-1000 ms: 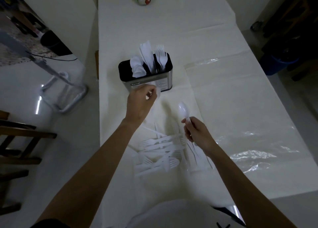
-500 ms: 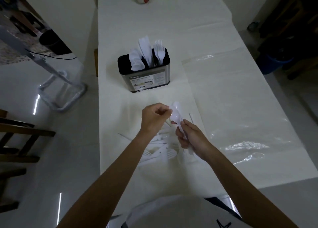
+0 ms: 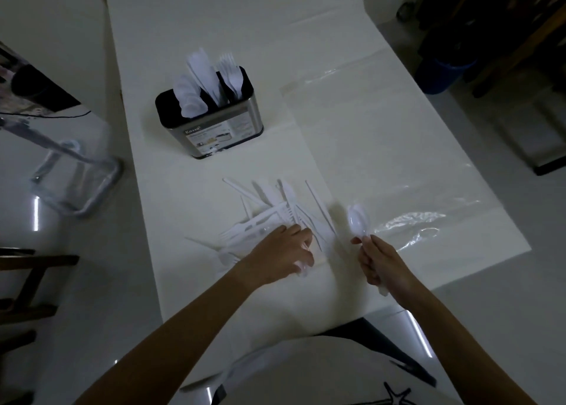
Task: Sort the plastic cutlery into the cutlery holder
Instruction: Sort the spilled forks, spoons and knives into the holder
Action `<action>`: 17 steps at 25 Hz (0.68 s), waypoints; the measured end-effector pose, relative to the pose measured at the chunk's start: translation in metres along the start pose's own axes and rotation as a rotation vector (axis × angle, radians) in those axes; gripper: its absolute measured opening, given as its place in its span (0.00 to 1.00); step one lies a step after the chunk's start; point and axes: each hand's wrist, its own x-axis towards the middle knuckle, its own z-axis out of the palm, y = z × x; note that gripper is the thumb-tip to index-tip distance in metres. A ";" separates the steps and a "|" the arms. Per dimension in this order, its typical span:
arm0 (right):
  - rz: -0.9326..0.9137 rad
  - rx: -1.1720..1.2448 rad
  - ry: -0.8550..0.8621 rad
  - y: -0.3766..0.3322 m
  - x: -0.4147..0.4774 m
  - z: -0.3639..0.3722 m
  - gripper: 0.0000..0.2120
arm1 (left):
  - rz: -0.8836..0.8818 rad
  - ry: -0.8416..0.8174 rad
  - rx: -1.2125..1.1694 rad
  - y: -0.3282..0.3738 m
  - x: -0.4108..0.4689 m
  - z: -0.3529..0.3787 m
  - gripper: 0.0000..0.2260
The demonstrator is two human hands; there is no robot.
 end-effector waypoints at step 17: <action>-0.175 -0.116 -0.114 -0.080 0.028 0.058 0.14 | -0.678 0.827 -1.274 -0.020 0.019 -0.118 0.06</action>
